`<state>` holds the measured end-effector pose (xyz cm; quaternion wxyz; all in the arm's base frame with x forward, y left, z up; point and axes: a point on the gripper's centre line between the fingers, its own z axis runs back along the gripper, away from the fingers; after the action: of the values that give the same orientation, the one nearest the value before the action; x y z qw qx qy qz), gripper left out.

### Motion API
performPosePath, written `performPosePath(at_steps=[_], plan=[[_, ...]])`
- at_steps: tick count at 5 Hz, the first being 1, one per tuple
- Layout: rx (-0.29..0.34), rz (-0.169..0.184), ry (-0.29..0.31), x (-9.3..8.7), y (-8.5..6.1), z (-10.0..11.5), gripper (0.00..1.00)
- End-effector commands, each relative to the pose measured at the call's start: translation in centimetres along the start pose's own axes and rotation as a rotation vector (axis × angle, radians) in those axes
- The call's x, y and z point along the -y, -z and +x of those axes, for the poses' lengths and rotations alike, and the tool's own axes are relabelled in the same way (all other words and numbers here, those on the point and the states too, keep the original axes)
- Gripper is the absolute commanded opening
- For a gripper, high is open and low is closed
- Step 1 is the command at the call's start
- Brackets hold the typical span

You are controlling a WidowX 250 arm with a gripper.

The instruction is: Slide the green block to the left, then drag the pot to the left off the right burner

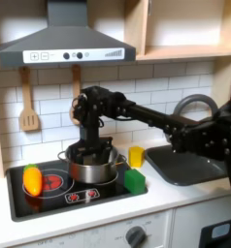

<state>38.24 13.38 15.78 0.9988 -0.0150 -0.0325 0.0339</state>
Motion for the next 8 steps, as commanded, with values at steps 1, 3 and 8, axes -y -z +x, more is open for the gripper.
performPosePath(at_steps=[1, 3, 8], plan=[[0.002, 0.001, -0.038, -1.8, 0.0, 1.0, 1.0], [-0.002, 0.009, -0.108, -3.9, 0.0, 1.6, 1.0], [0.013, 0.013, -0.185, -4.3, -0.7, 2.1, 1.0]])
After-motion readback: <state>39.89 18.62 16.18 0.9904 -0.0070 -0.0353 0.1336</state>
